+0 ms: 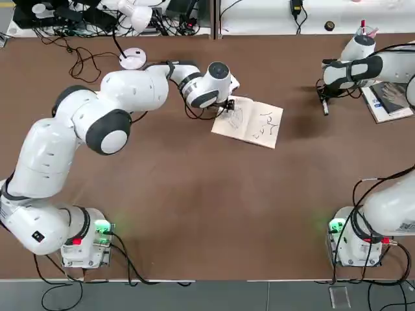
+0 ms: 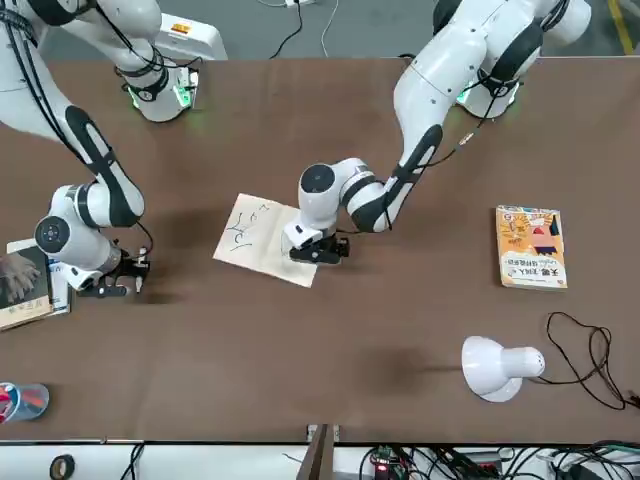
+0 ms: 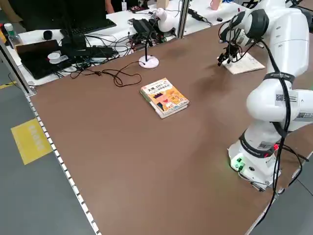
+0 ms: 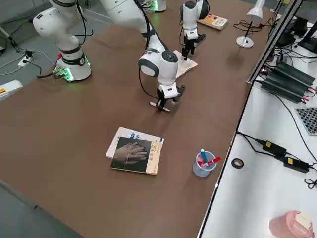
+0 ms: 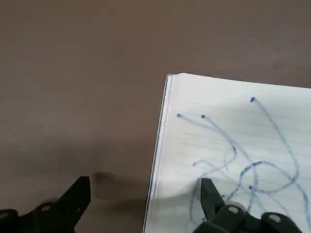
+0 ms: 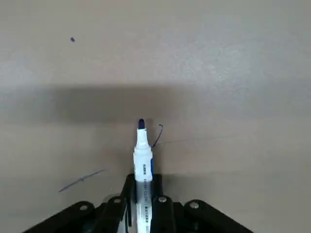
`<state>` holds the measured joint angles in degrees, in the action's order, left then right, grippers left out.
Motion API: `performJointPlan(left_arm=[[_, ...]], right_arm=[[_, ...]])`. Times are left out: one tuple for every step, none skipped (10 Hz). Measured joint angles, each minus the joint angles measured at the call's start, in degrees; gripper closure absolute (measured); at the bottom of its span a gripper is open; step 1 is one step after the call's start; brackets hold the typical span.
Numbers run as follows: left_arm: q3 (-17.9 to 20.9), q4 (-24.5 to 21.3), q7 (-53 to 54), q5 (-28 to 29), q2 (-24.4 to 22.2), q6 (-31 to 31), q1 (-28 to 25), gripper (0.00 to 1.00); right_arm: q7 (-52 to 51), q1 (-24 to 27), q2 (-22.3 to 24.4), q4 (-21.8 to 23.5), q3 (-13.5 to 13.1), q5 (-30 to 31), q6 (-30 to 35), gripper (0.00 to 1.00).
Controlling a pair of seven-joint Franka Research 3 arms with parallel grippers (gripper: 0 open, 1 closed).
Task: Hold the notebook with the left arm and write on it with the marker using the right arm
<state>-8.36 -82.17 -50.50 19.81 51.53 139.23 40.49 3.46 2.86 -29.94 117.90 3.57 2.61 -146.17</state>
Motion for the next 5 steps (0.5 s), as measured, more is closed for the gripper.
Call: performJointPlan(left_arm=[[0.00,0.00,0.00,0.00,0.00,0.00,0.00,0.00],[0.00,0.01,0.00,0.00,0.00,0.00,0.00,0.00],[0.00,0.01,0.00,0.00,0.00,0.00,0.00,0.00],[0.00,0.01,0.00,0.00,0.00,0.00,0.00,0.00],[0.01,0.01,0.00,0.00,0.00,0.00,0.00,0.00]], right_arm=[[0.75,0.00,0.01,0.02,0.00,0.00,-0.06,0.83],[1.39,-0.01,0.01,0.03,0.01,0.00,-0.10,0.83],[2.01,-0.01,0.01,0.04,0.01,0.00,-0.13,0.83],[3.00,-0.01,0.01,0.03,0.02,0.00,-0.14,0.83],[4.64,-0.01,0.01,0.03,0.04,0.00,-0.18,0.83]])
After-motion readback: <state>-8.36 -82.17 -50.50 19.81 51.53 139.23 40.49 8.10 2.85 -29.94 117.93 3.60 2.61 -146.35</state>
